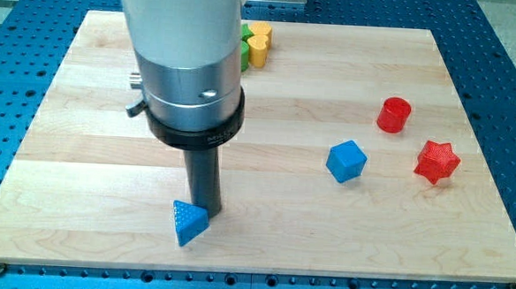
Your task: Move the arm below the cube
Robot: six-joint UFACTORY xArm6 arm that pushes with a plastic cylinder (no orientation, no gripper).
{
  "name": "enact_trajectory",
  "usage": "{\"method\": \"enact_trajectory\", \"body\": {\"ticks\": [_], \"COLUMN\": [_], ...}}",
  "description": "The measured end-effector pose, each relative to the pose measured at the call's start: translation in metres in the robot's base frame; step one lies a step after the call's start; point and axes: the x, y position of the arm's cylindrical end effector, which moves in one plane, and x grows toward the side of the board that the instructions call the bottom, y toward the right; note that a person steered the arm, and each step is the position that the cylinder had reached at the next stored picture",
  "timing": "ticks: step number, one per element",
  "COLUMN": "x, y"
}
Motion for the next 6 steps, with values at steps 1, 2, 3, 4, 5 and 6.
{"method": "enact_trajectory", "body": {"ticks": [1,2,3,4,5,6], "x": [0.023,0.025,0.012,0.004,0.001,0.000], "y": [0.065,0.133,0.161,0.171,0.178,0.184]}}
